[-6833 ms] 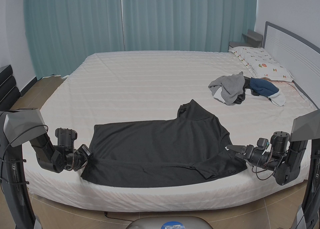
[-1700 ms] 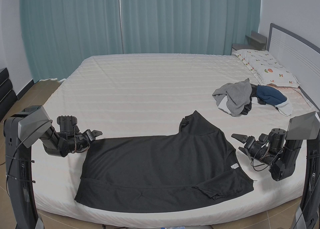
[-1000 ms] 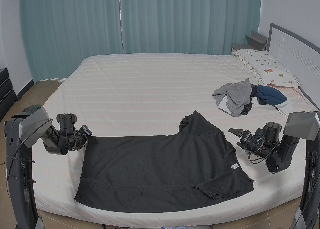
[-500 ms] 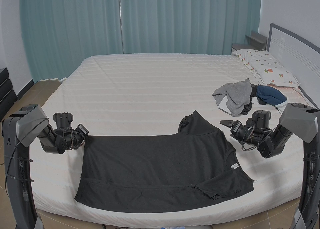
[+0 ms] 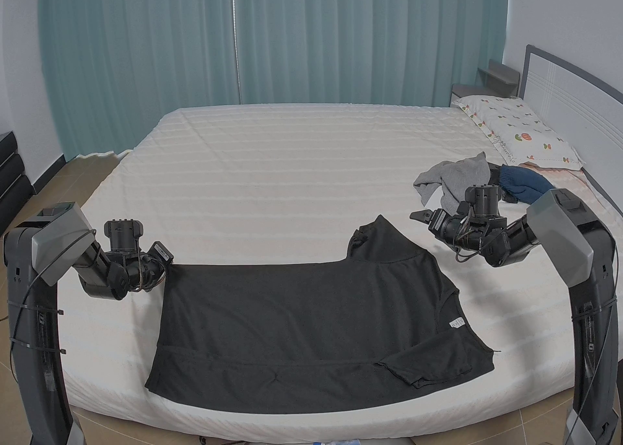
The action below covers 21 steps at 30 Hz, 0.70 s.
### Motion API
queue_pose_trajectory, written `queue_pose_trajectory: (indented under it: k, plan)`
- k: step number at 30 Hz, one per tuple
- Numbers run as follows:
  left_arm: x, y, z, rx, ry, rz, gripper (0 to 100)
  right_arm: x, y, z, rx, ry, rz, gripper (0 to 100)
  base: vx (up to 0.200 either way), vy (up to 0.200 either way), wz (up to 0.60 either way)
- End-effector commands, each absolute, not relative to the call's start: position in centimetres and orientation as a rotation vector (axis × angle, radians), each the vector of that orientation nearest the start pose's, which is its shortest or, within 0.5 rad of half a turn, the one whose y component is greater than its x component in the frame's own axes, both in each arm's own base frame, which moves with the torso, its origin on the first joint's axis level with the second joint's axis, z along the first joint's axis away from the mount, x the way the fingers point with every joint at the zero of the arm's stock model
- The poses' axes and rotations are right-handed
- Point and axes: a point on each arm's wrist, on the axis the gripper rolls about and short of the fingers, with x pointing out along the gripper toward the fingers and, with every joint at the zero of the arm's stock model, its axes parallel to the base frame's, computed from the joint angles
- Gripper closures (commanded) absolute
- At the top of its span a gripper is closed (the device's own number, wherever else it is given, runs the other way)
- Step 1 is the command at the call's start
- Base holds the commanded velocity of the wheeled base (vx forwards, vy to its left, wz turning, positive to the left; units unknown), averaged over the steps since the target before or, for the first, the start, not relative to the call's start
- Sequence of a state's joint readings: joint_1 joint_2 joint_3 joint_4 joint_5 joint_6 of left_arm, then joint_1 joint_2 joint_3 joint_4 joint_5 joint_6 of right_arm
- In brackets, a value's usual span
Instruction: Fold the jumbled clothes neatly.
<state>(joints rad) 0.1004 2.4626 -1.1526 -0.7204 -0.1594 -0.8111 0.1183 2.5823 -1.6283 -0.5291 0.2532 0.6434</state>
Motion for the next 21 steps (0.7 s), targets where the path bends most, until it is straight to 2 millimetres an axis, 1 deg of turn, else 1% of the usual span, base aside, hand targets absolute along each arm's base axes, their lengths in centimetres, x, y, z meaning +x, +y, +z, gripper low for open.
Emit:
queue_pose_trajectory:
  k: [1,6,10,13,21]
  plan:
    - [43.5,4.1,-1.7,-0.864,0.576,0.184,100,52.7,7.1,-2.3,0.646,0.613,0.193,0,0.0,0.0,0.0]
    - [43.4,4.1,-1.8,-0.861,0.579,0.184,100,52.9,7.3,-2.9,0.646,0.627,0.197,0,0.0,0.0,0.0]
    - [43.5,4.1,-1.7,-0.861,0.577,0.183,100,53.2,7.4,-2.5,0.649,0.614,0.208,0,0.0,0.0,0.0]
    - [43.5,4.1,-1.7,-0.861,0.577,0.183,100,53.2,7.4,-2.5,0.649,0.614,0.208,0,0.0,0.0,0.0]
    - [43.5,4.1,-1.8,-0.86,0.578,0.183,100,52.9,8.2,-2.7,0.646,0.628,0.219,0,0.0,0.0,0.0]
